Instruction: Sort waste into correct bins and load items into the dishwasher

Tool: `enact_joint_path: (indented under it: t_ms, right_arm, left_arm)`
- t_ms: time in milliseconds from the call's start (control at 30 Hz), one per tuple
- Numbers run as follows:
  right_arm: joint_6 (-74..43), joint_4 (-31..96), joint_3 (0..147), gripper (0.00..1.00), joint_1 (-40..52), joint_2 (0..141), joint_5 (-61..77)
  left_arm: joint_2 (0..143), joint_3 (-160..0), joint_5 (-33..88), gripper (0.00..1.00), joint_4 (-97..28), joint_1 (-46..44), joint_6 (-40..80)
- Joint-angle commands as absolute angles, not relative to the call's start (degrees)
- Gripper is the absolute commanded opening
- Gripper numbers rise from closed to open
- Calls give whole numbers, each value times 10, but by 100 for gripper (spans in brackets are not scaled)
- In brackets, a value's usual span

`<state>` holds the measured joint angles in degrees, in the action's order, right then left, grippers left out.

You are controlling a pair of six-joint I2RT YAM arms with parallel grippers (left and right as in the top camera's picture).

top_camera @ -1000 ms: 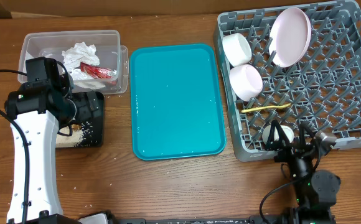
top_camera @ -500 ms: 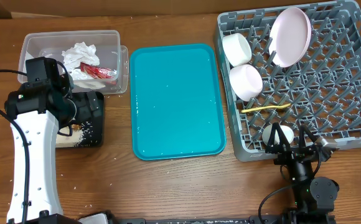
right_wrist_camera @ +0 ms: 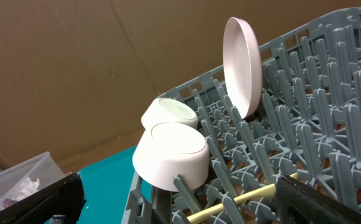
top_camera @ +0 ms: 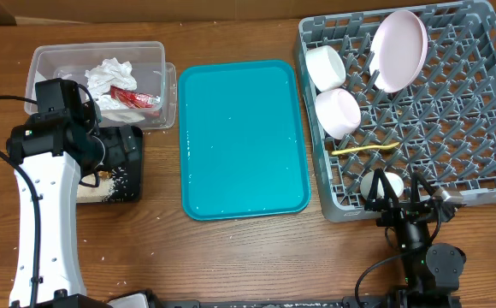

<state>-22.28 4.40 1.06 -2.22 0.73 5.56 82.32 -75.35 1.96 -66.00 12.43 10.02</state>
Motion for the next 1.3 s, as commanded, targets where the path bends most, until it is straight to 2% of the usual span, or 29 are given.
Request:
enact_joint_path:
  t_ms: [0, 367, 700, 833, 1067, 1267]
  right_arm:
    - [-226, 43, 5, 100, -22, 2, 52]
    - [-226, 43, 5, 100, -22, 2, 52]
    - [-226, 43, 5, 100, -22, 2, 52]
    - [-226, 43, 5, 100, -22, 2, 52]
    - [-226, 43, 5, 100, -22, 2, 52]
    - [-226, 43, 5, 100, -22, 2, 52]
  left_arm:
    - [825, -754, 24, 100, -659, 127, 88]
    - [793, -751, 24, 100, -659, 122, 88]
    - [604, -747, 24, 100, -659, 59, 88]
    - [510, -696, 12, 100, -651, 14, 77]
    - [295, -416, 56, 100, -390, 11, 77]
    - [122, -207, 58, 100, -247, 11, 77]
